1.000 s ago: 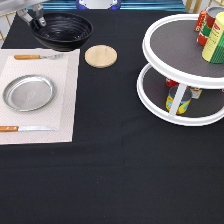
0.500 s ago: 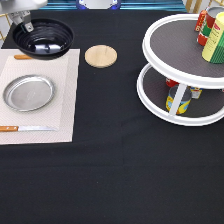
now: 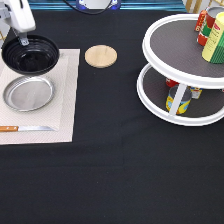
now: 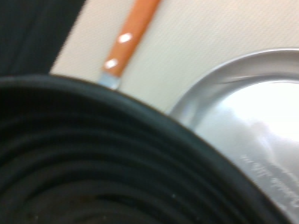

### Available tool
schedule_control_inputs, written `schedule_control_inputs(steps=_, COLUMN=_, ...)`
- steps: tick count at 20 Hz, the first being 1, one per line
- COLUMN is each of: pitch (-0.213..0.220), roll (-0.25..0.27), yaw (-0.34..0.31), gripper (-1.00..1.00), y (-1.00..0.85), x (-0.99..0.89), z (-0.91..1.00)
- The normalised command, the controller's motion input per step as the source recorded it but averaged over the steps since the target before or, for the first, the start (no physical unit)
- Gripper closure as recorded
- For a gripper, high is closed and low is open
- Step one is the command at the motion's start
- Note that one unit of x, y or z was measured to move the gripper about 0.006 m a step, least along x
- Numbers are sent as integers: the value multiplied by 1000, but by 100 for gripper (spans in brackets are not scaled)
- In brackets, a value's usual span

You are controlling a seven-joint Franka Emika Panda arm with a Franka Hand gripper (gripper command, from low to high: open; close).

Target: Pick up the bowl from the lazy Susan and put bowl on the plate

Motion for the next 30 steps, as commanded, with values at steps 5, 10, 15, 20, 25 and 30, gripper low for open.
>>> schedule_control_inputs(steps=5, pitch=116, roll=-24, yaw=-255, gripper=100, y=-319, x=9, z=-211)
schedule_control_inputs(steps=10, pitch=165, roll=-6, yaw=-183, gripper=100, y=-312, x=270, z=-376)
schedule_control_inputs(steps=15, pitch=232, roll=-24, yaw=-42, gripper=100, y=243, x=493, z=-346)
schedule_control_inputs(steps=20, pitch=258, roll=-4, yaw=9, gripper=100, y=286, x=390, z=-195)
schedule_control_inputs(steps=25, pitch=231, roll=4, yaw=-2, gripper=100, y=-93, x=203, z=-217)
schedule_control_inputs(steps=30, pitch=234, roll=-26, yaw=-51, gripper=-100, y=-55, x=255, z=183)
